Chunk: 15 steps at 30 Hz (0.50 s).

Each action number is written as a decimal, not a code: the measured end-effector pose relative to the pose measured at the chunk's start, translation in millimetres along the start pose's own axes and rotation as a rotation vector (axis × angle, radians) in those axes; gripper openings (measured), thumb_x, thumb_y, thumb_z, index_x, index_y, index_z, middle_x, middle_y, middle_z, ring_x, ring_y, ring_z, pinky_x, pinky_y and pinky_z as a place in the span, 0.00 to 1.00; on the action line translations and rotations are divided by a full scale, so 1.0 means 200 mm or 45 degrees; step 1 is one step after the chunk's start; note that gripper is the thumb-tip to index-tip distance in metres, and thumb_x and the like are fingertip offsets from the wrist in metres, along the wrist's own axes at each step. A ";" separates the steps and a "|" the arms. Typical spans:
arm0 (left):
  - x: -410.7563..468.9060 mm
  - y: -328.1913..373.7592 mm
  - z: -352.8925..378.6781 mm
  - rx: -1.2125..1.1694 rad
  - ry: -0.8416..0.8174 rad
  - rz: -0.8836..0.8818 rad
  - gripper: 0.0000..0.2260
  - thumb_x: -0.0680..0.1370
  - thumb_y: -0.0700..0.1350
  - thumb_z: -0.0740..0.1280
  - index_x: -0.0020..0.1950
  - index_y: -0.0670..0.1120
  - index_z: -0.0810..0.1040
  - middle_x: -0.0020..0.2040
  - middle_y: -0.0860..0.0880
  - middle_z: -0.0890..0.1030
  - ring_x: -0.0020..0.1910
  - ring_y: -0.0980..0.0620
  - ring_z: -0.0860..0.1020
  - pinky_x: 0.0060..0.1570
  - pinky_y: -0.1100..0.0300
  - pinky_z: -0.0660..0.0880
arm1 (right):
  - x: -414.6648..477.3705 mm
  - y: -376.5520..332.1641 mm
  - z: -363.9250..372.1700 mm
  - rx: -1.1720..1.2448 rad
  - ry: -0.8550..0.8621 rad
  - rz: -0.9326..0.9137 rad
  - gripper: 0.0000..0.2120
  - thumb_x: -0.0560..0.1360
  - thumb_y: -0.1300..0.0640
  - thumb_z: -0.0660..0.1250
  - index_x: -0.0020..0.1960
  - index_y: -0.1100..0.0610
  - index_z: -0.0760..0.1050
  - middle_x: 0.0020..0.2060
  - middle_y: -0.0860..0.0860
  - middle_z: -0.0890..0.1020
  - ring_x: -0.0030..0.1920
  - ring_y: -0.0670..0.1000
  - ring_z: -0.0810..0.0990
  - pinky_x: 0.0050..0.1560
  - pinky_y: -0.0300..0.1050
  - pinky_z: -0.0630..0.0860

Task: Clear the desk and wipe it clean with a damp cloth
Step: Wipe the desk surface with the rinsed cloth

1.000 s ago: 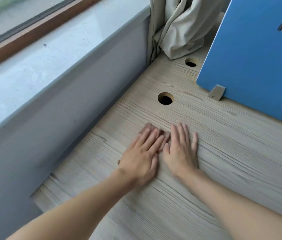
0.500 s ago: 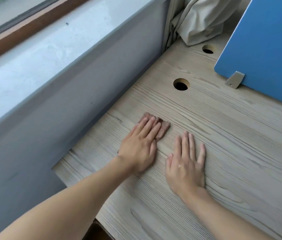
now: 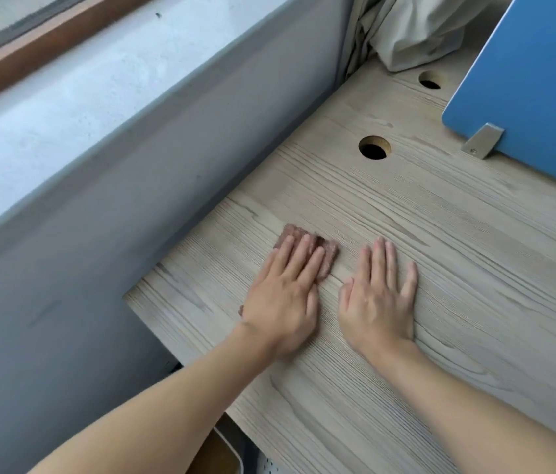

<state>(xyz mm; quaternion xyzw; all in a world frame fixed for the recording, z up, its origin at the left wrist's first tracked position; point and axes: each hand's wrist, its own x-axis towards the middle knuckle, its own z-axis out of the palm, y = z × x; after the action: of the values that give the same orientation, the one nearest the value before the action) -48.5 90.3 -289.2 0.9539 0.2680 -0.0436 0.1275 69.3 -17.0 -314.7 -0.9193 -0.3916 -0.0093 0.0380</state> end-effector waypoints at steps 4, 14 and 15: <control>-0.13 -0.03 0.00 -0.012 -0.065 0.185 0.27 0.81 0.55 0.43 0.82 0.55 0.47 0.81 0.55 0.44 0.79 0.55 0.37 0.79 0.53 0.40 | 0.00 0.02 -0.01 0.035 -0.024 -0.027 0.33 0.77 0.49 0.48 0.76 0.65 0.65 0.77 0.63 0.62 0.79 0.60 0.58 0.76 0.68 0.52; -0.29 -0.08 0.01 0.014 -0.065 0.163 0.26 0.83 0.55 0.44 0.82 0.54 0.47 0.81 0.53 0.44 0.79 0.54 0.37 0.79 0.52 0.40 | -0.22 -0.08 -0.01 0.009 -0.027 -0.220 0.32 0.79 0.46 0.49 0.77 0.65 0.63 0.77 0.64 0.61 0.79 0.61 0.57 0.76 0.67 0.52; -0.29 -0.13 0.00 0.022 -0.064 0.162 0.26 0.83 0.55 0.43 0.82 0.54 0.47 0.81 0.53 0.44 0.79 0.54 0.37 0.79 0.52 0.41 | -0.22 -0.08 -0.01 0.010 -0.026 -0.226 0.33 0.79 0.46 0.49 0.77 0.65 0.62 0.77 0.64 0.60 0.79 0.61 0.56 0.76 0.67 0.51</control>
<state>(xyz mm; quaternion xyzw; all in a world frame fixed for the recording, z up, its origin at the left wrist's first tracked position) -112.1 82.9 -286.4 0.9687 0.2031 -0.0617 0.1287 27.7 -38.1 -313.7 -0.8808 -0.4721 -0.0017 0.0368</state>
